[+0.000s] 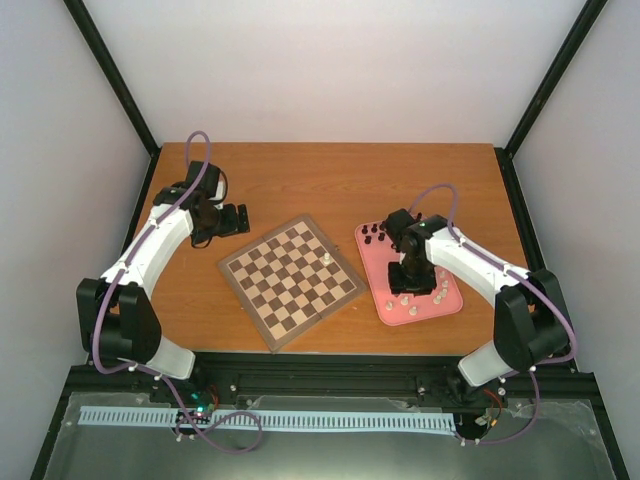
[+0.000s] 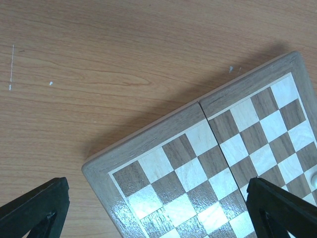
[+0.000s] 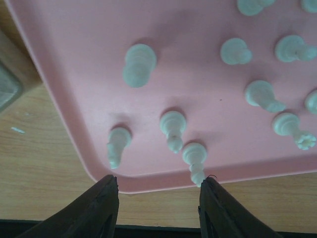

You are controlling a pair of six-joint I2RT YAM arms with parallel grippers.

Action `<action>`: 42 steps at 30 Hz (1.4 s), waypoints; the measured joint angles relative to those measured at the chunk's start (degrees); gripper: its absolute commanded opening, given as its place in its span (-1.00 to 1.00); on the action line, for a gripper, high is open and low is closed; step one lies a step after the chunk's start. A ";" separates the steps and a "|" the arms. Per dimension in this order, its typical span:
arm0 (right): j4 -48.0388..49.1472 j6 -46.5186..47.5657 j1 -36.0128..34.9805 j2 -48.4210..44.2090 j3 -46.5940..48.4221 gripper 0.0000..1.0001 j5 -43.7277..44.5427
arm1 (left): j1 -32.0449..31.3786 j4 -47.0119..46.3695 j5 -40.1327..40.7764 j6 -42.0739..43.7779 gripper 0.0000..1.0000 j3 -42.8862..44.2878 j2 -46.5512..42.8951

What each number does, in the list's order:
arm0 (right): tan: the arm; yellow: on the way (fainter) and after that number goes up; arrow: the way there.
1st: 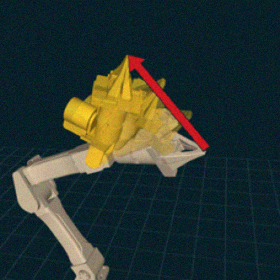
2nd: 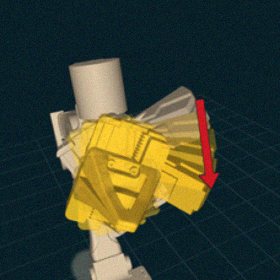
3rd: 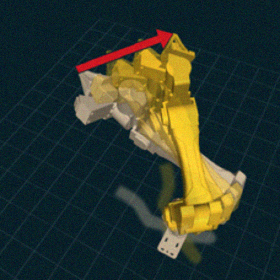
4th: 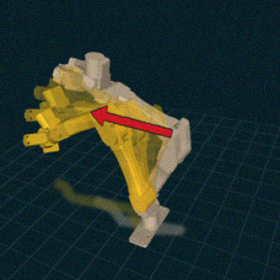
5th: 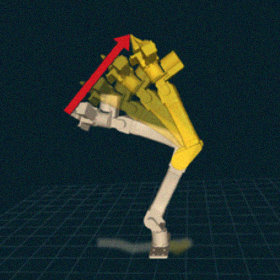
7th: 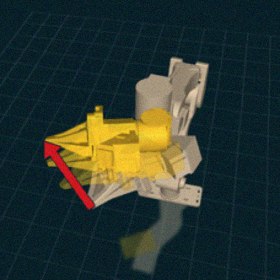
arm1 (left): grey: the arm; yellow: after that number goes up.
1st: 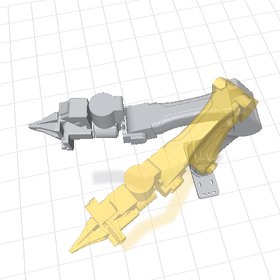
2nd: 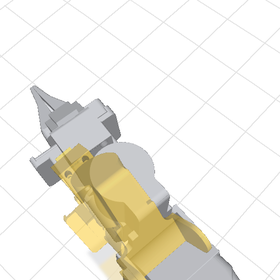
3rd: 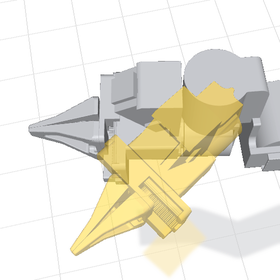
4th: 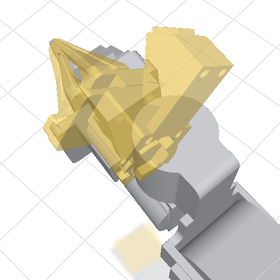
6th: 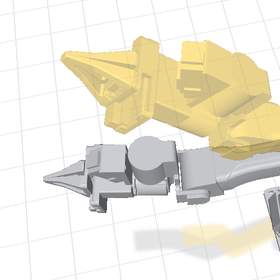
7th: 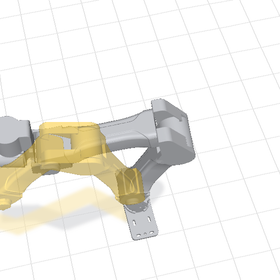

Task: Set up the chess pieces on the board
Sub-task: Pick up the chess piece from the storage box.

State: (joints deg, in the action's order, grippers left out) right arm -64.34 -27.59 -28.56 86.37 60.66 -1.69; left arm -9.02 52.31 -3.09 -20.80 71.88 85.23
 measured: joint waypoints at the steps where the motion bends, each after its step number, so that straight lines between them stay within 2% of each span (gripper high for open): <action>1: 0.13 0.00 0.50 0.02 -0.46 -0.08 -0.09 | 0.00 -0.02 0.02 0.00 0.99 -0.07 -0.02; 23: 6.12 2.34 4.74 5.73 -2.67 -0.12 -2.23 | -0.04 0.00 0.13 0.04 0.99 -0.24 0.33; 28: 6.38 2.75 4.74 5.97 -2.69 -0.22 -2.21 | -0.04 0.00 0.26 0.04 1.00 -0.24 0.74; 35: 6.80 2.91 4.76 7.15 -3.10 -0.25 -2.23 | -0.04 0.00 0.33 0.04 1.00 -0.24 0.90; 39: 6.97 3.02 4.79 7.43 -3.37 -0.41 -2.23 | -0.04 -0.02 0.35 0.04 0.99 -0.24 0.92; 42: 6.97 3.04 4.79 7.63 -3.39 -0.45 -2.21 | -0.04 0.00 0.48 0.04 0.99 -0.24 0.92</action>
State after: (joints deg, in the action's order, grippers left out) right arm -57.36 -24.56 -23.77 94.00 57.28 -3.90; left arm -9.06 52.31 -2.61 -20.75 71.64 86.15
